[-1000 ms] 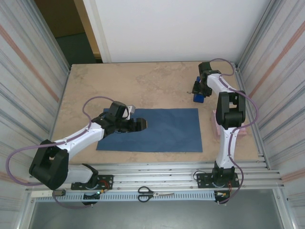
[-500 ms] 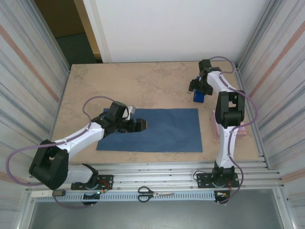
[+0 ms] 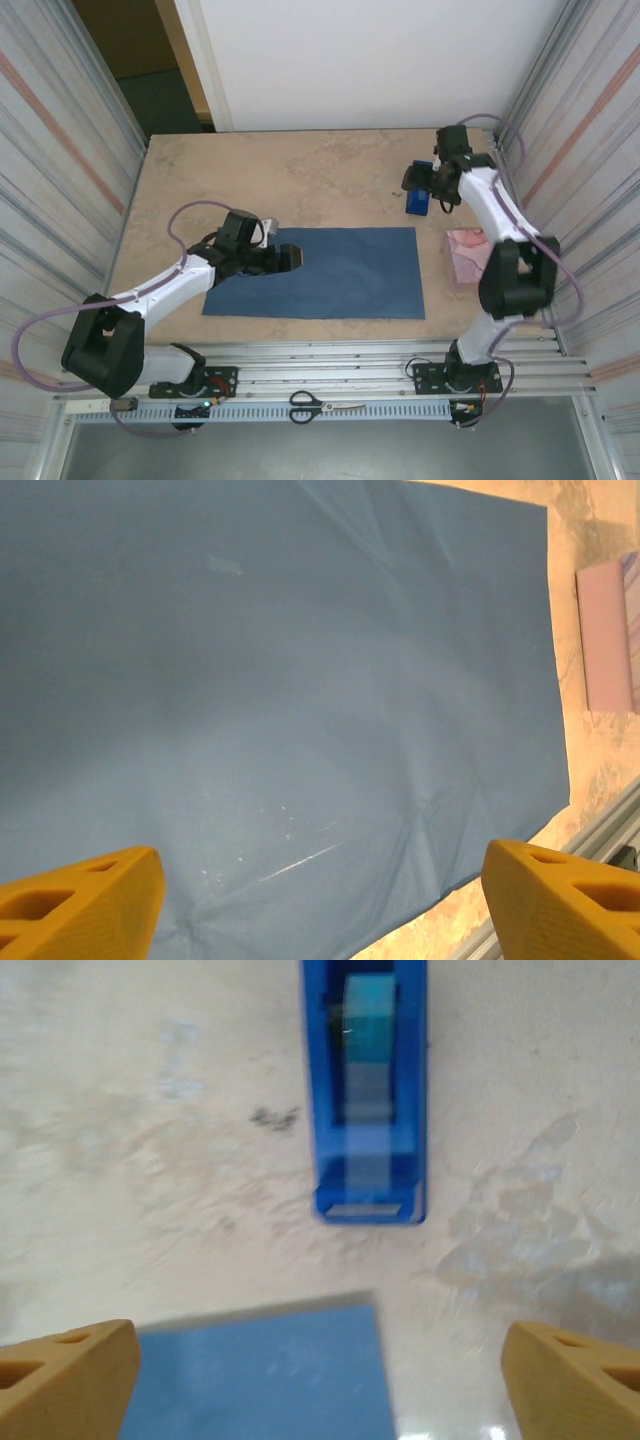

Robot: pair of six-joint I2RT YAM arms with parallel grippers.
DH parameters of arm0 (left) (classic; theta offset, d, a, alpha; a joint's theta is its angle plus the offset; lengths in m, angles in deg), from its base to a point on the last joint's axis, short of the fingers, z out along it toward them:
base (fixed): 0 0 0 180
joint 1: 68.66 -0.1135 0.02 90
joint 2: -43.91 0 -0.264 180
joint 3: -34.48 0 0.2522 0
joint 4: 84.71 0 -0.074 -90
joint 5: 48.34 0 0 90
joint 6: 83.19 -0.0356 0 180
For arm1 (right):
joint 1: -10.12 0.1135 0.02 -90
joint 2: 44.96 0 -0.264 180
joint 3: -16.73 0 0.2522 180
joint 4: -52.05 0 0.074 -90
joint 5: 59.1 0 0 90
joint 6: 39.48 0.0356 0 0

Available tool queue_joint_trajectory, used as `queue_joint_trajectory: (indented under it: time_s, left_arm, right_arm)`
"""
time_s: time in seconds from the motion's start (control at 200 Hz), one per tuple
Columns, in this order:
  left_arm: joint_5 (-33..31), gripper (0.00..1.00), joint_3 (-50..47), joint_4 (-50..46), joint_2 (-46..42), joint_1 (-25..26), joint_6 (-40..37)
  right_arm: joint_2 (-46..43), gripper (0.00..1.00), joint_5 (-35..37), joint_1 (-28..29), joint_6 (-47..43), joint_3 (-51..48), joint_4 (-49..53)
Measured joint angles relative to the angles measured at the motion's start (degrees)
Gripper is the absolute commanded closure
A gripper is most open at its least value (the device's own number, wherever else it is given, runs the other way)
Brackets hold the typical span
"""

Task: Wrap the gift box in paper

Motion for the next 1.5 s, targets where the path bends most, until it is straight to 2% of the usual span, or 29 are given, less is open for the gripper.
queue_joint_trajectory:
  time_s: [0.1, 0.19, 0.241, 0.421, 0.636, 0.777, 0.927, 1.002, 1.117, 1.198, 1.303, 1.388, 1.453, 1.503]
  left_arm:
    - [1.60, 0.19, -0.81, 0.00, -0.09, -2.29, -0.07]
    - [2.45, 0.18, -1.49, -0.02, -0.55, -3.82, -0.07]
    - [2.80, 0.18, -1.88, -0.11, -1.14, -4.44, -0.07]
    - [3.17, 0.13, -1.66, -3.17, -5.86, -6.01, 0.24]
    - [0.24, 0.01, 5.81, -12.81, -14.56, -6.86, 0.70]
    - [-2.19, 0.01, 8.24, -14.40, -16.20, -9.51, 0.39]
    - [-2.99, 0.01, 8.17, -16.61, -16.81, -13.57, 0.39]
    - [-1.36, 0.01, 6.54, -15.61, -19.26, -17.29, 0.13]
    - [5.16, 0.01, 0.74, -11.04, -24.55, -24.20, 1.20]
    - [8.76, 0.01, -1.40, -9.79, -25.49, -26.60, 1.92]
    - [12.76, 0.01, -1.66, -9.77, -24.41, -26.75, 1.90]
    - [15.13, 0.01, -1.64, -9.86, -22.80, -25.86, 1.86]
    - [15.54, 0.01, -1.62, -10.32, -21.05, -23.76, 1.57]
    - [15.30, 0.01, -1.31, -11.02, -19.50, -21.16, 1.18]
  right_arm:
    - [-12.02, 0.35, -3.72, 3.43, 3.72, -10.27, -3.19]
    - [-17.53, 0.44, -6.78, 7.93, 7.28, -18.80, -5.99]
    - [-17.99, 0.49, -8.35, 10.51, 9.29, -22.86, -7.06]
    - [-12.37, 0.53, -11.34, 17.20, 14.21, -31.54, -8.33]
    - [-5.57, 0.51, -12.59, 20.37, 14.84, -31.15, -6.97]
    - [-0.15, 0.51, -12.41, 21.00, 14.56, -31.06, -6.73]
    - [1.01, 0.50, -11.23, 23.39, 14.14, -28.96, -6.47]
    - [1.86, 0.50, -10.88, 24.44, 14.01, -28.11, -6.27]
    - [4.35, 0.50, -10.97, 24.61, 13.90, -25.31, -5.29]
    - [5.84, 0.50, -11.28, 24.61, 13.90, -23.65, -5.09]
    - [6.71, 0.49, -11.67, 24.59, 14.38, -22.56, -4.52]
    - [6.40, 0.42, -11.78, 24.61, 15.10, -22.58, -4.66]
    - [5.31, 0.41, -11.52, 24.59, 15.82, -22.84, -5.79]
    - [3.39, 0.35, -11.13, 24.06, 15.89, -23.08, -6.27]
